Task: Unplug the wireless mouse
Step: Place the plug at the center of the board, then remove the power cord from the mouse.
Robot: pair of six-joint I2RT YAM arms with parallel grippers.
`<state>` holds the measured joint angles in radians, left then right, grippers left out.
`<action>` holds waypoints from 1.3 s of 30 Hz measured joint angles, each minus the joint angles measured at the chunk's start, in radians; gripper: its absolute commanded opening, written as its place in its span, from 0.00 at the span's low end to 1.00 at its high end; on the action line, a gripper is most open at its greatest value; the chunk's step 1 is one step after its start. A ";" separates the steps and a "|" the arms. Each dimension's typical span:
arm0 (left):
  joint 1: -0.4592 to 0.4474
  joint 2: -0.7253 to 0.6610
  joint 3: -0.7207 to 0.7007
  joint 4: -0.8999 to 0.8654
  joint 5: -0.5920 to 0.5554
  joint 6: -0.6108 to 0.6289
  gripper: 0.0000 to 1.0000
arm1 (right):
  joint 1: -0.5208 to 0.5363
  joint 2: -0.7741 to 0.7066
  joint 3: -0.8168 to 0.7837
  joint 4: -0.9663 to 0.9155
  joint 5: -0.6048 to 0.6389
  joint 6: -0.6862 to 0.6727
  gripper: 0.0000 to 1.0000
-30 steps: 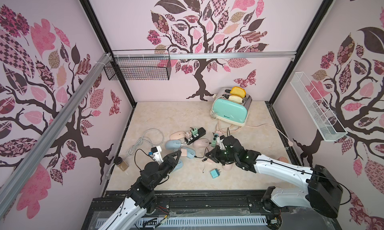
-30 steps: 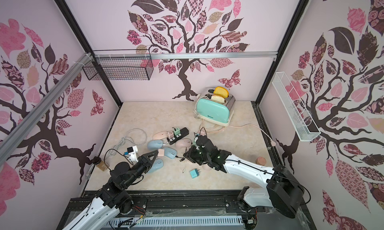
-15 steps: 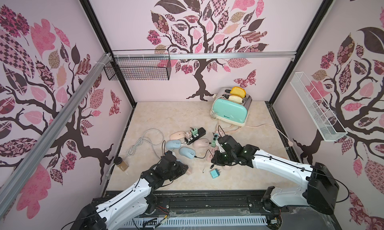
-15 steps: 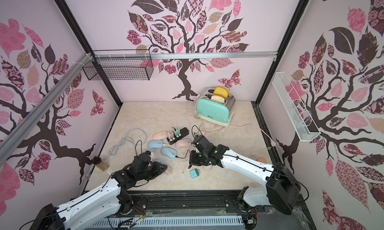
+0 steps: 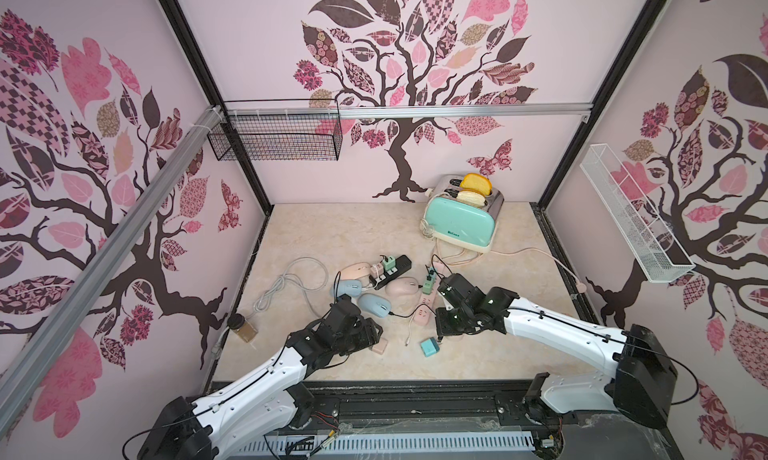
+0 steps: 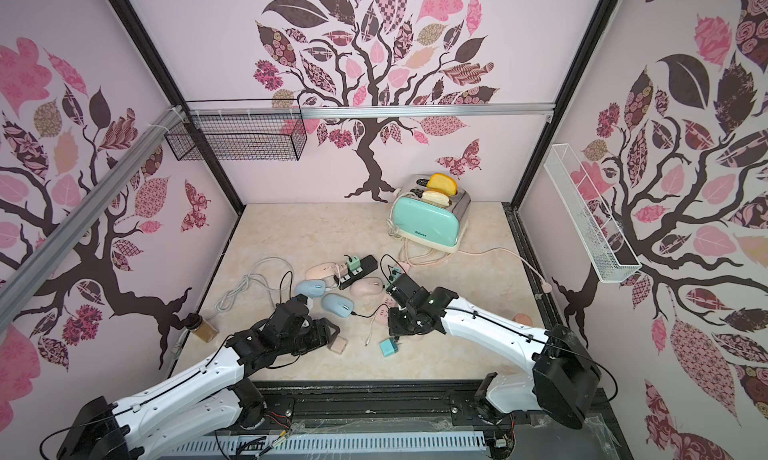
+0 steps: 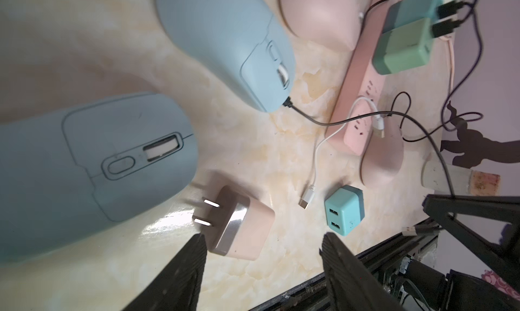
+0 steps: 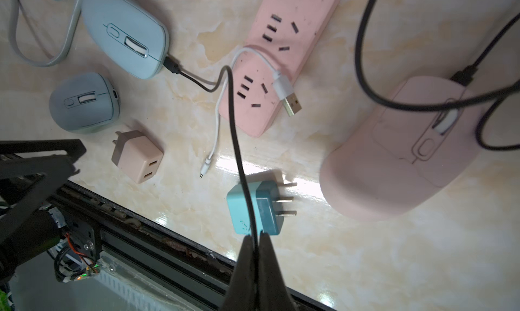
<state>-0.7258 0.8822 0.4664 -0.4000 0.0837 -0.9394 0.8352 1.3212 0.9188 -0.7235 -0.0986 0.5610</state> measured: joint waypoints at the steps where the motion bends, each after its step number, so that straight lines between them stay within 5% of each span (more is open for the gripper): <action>1: -0.006 -0.011 0.010 0.018 -0.001 0.019 0.73 | 0.000 0.000 0.007 -0.006 0.003 -0.012 0.00; 8: -0.101 0.140 0.084 0.169 -0.047 0.138 0.73 | 0.000 -0.032 0.052 -0.029 -0.001 -0.091 0.00; 15: -0.267 0.397 0.177 0.253 -0.253 0.259 0.73 | 0.000 -0.057 0.102 -0.032 -0.037 -0.117 0.00; 25: -0.269 0.567 0.180 0.513 -0.397 0.341 0.75 | 0.000 -0.082 0.102 0.011 -0.174 -0.051 0.00; 28: -0.268 0.607 0.202 0.554 -0.427 0.370 0.61 | 0.000 -0.099 0.101 0.029 -0.216 -0.022 0.00; 31: -0.261 0.616 0.217 0.592 -0.430 0.389 0.24 | 0.000 -0.124 0.097 0.042 -0.237 0.003 0.00; 34: -0.257 0.602 0.227 0.603 -0.423 0.397 0.02 | -0.003 -0.143 0.089 0.041 -0.232 0.010 0.00; 39: -0.256 0.555 0.230 0.587 -0.402 0.386 0.00 | -0.027 -0.145 0.020 0.042 -0.184 0.011 0.00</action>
<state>-0.9813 1.4372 0.6968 0.1871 -0.3180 -0.5537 0.8085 1.1763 0.9386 -0.6811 -0.2825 0.5724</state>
